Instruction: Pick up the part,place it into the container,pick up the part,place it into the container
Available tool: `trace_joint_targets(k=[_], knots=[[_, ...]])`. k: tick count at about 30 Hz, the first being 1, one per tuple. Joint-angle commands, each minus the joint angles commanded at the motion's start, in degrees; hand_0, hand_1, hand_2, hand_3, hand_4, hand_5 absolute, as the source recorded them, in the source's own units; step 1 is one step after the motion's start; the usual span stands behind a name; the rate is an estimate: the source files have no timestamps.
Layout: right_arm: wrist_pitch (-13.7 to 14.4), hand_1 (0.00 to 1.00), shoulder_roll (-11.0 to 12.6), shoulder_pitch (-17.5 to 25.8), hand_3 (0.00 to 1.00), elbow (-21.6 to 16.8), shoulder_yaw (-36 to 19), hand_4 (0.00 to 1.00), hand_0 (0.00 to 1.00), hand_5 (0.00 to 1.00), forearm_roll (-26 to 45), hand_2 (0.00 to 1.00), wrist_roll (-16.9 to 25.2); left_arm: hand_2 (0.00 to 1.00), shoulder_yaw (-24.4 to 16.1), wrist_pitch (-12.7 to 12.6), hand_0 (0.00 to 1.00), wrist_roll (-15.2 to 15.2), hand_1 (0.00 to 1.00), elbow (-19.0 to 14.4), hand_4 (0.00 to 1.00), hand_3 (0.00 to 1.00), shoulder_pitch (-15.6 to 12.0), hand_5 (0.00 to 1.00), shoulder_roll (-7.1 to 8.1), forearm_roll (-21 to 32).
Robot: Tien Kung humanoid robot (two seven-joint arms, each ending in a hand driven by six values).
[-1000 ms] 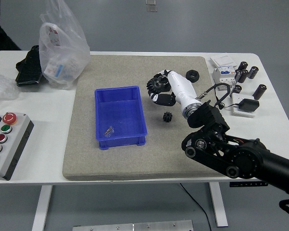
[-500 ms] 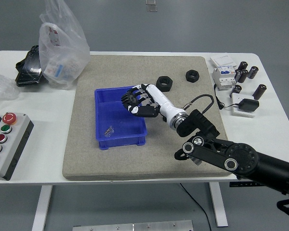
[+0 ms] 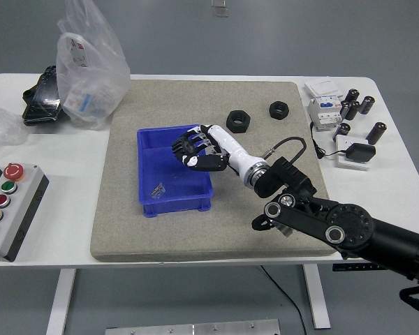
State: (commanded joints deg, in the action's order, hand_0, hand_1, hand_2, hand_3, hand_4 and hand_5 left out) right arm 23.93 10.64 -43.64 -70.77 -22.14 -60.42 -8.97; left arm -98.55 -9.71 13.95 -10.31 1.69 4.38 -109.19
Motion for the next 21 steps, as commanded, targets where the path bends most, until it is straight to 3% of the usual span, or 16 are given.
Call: trace_joint_targets(k=[2,3,8,9,20,21], knots=[[-0.04,0.623,-0.01,-0.08,0.681,-0.02,-0.14,0.63,0.33,0.007,-0.7,0.586,-0.41,0.542,0.05,0.02,0.695,-0.03,0.551,0.0,0.6,0.637,0.03,0.084,0.0,0.04],[-0.07,0.621,-0.03,-0.12,0.692,0.0,-0.18,0.627,0.299,0.061,-0.97,0.617,-0.62,0.542,0.03,0.02,0.695,-0.02,0.551,0.0,0.599,0.638,0.04,0.084,-0.01,0.01],[-0.51,0.621,-0.12,-0.33,0.692,-0.04,-0.46,0.627,0.299,0.061,-2.82,0.617,-2.16,0.542,0.02,0.02,0.695,0.0,0.551,0.0,0.599,0.638,0.03,0.084,-0.01,-0.07],[-0.7,0.626,-0.14,-0.37,0.71,-0.11,-0.62,0.672,0.292,0.079,-3.64,0.691,-2.76,0.542,0.05,0.02,0.695,-0.02,0.551,0.0,0.598,0.638,0.04,0.085,0.0,-0.05],[-3.32,0.63,-0.28,-1.21,0.731,-1.05,-2.18,0.726,0.295,0.114,-12.06,0.732,-8.93,0.541,-0.05,0.27,0.695,0.01,0.551,0.0,0.596,0.638,0.1,0.083,0.02,-0.29],[-3.49,0.634,-0.28,-1.36,0.757,-1.12,-2.21,0.834,0.294,0.245,-12.66,0.741,-9.36,0.53,-0.04,0.28,0.695,-0.01,0.546,0.0,0.571,0.627,0.12,0.081,0.02,-0.28]])
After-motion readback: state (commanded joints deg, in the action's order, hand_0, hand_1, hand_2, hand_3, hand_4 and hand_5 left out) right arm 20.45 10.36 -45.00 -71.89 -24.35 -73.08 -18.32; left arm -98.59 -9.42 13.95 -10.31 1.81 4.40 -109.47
